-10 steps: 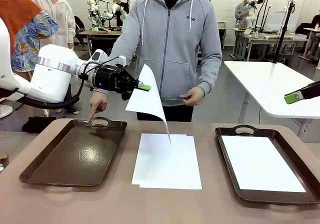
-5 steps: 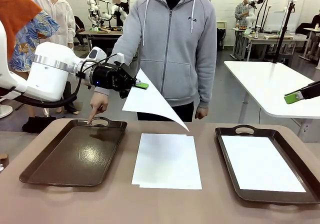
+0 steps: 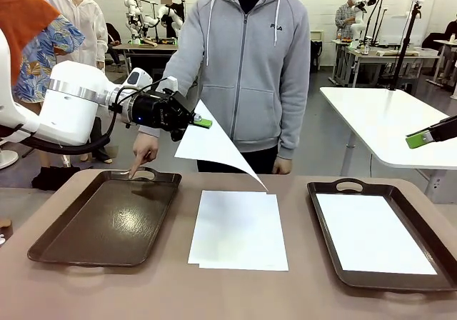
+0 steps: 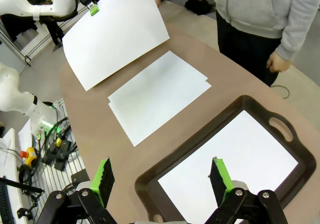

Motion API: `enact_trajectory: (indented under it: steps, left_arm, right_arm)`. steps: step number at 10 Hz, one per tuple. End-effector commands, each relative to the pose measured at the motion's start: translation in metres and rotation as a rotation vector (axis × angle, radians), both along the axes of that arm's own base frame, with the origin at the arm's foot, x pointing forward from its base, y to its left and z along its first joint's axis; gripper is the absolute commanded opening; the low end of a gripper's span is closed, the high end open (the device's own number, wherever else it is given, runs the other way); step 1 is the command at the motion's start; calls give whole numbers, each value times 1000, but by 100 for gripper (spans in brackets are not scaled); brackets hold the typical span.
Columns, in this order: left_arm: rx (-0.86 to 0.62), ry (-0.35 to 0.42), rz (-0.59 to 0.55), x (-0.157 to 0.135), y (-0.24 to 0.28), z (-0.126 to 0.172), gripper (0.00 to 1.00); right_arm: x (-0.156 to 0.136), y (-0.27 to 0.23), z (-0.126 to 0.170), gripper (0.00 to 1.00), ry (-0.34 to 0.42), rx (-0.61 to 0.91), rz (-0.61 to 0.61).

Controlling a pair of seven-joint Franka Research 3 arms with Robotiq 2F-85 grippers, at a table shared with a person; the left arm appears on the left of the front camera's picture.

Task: Sort the A4 documents.
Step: Place the A4 Paper in the designated Handle tray.

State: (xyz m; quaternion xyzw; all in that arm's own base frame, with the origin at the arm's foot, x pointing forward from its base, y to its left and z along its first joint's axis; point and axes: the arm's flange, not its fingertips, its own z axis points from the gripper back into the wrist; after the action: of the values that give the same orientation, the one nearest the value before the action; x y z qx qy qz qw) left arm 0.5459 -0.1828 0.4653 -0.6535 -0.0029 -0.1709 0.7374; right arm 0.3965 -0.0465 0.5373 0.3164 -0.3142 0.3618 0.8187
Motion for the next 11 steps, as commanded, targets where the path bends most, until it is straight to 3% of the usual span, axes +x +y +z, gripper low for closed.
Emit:
enact_trajectory:
  steps: [1,5,8,11]
  left_arm:
    - [9,2,10,1,-2,1,0]
    - [18,-5,22,-7,11,4,1]
    - [144,-35,82,-33,33,23,1]
    - [292,4,175,-54,67,19,1]
  right_arm:
    - [0,1,0,100,-1,4,-1]
    - [0,1,0,100,-1,4,-1]
    - [0,1,0,100,-1,4,-1]
    - [0,1,0,100,-1,4,-1]
